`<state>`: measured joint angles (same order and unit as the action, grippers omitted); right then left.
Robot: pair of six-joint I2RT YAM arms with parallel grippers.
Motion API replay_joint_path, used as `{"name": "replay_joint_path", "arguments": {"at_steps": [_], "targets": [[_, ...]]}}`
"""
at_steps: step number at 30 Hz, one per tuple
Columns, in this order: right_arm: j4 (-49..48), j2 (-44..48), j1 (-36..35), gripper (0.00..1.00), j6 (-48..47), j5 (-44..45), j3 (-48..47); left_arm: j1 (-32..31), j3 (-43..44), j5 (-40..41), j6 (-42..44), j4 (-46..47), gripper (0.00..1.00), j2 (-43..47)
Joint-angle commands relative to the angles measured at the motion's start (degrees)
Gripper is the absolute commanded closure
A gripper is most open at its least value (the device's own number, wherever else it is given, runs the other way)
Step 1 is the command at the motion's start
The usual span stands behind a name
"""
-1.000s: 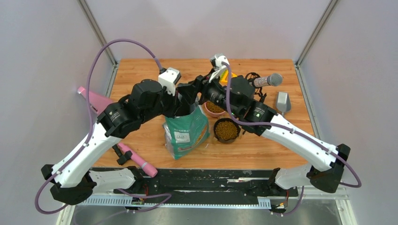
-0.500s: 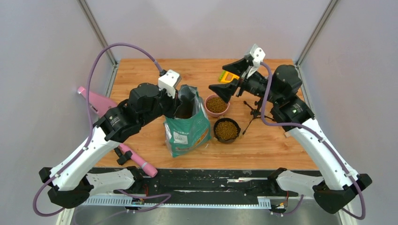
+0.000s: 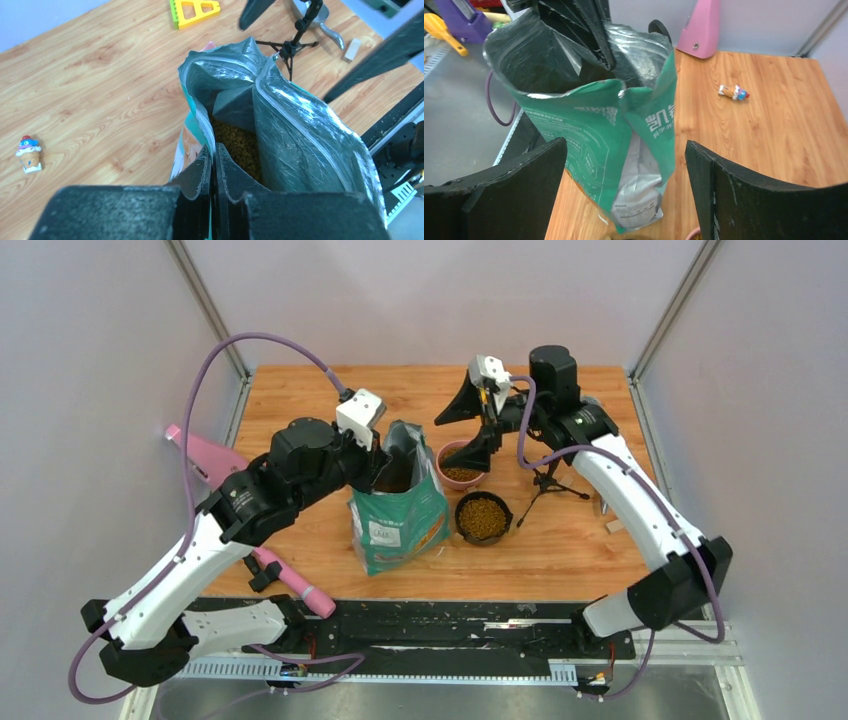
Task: Serve the pet food
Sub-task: Close the pet food bag at the center of the board.
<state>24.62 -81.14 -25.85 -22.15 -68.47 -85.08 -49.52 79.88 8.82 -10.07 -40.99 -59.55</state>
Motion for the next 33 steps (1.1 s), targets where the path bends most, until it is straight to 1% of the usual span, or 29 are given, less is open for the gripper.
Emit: {"name": "replay_joint_path", "arguments": {"at_steps": [1,6,8,9,10,11,13,15,16,17,18,19,20,22,24,26,28,29,30,32,33], "targets": [[-0.29,-5.46,-1.65,0.1,-0.29,-8.04,-6.44,-0.05,2.7,-0.69,-0.65,7.2,0.9,1.6],[-0.26,-10.31,-3.8,0.11,0.02,-8.67,-9.55,-0.04,3.33,-0.88,-0.83,6.9,0.91,1.02],[-0.35,-11.56,-4.75,0.12,-0.37,-8.66,-10.2,-0.05,3.58,-1.11,-0.83,6.58,0.92,0.75],[-0.35,-12.26,-5.15,0.15,-0.38,-8.74,-10.55,-0.05,3.68,-1.11,-0.88,6.37,0.92,0.57],[-0.3,-12.75,-5.44,0.2,-0.35,-9.01,-10.88,-0.03,3.81,-1.1,-0.98,6.19,0.92,0.53],[-0.32,-13.07,-5.59,0.27,-0.35,-9.41,-11.15,-0.04,3.89,-1.15,-1.04,6.08,0.92,0.59],[-0.25,-13.45,-5.62,0.49,0.33,-9.82,-11.62,-0.05,4.18,-0.3,-1.77,5.49,0.91,0.81],[-0.23,-13.38,-5.64,0.7,1.35,-9.39,-11.91,-0.05,4.76,2.34,-3.05,4.3,0.78,1.45],[-0.33,-13.21,-5.63,0.78,1.78,-9.03,-11.81,-0.05,4.89,3.4,-3.57,3.56,0.59,2.4],[-0.34,-13.05,-5.62,0.86,2.25,-8.52,-11.68,-0.05,4.78,5.64,-4.53,3.16,0.49,3.07],[-0.36,-12.73,-5.62,0.91,2.73,-7.85,-11.44,-0.05,4.28,6.72,-5.1,2.66,0.31,4.63],[-0.33,-12.39,-5.63,0.98,3.08,-7.18,-11.22,-0.05,3.95,8.91,-6.27,2.36,0.22,5.54],[-0.38,-12.11,-5.62,1.0,3.49,-6.21,-10.91,-0.05,2.96,9.8,-6.8,1.61,0.06,7.68],[-0.67,-11.56,-5.61,1.0,4.95,-4.05,-10.37,-0.05,0.72,11.57,-8.25,0.43,0.01,11.23],[-1.14,-11.2,-5.63,1.0,6.93,-1.72,-10.07,-0.05,-2.11,11.56,-9.02,-0.43,0.0,14.95],[-1.73,-10.48,-5.53,1.0,8.7,0.52,-9.46,-0.05,-5.46,9.74,-9.25,-0.59,0.0,18.85],[-2.8,-9.96,-5.43,1.0,10.75,3.94,-8.92,-0.06,-9.25,5.66,-9.14,0.26,0.0,22.37],[-3.36,-9.84,-5.22,1.0,11.86,5.02,-8.8,-0.1,-11.99,4.53,-8.56,1.5,0.0,24.81],[-3.63,-9.87,-5.0,1.0,13.01,5.58,-8.86,-0.08,-13.5,1.77,-7.6,2.44,0.0,26.01],[-3.82,-10.18,-4.43,1.0,14.94,5.53,-9.33,-0.01,-18.06,-2.34,-5.85,6.72,0.0,29.9],[-3.77,-10.39,-4.32,1.0,15.81,5.01,-9.46,0.0,-21.51,-3.6,-5.32,11.0,0.0,32.43]]}}
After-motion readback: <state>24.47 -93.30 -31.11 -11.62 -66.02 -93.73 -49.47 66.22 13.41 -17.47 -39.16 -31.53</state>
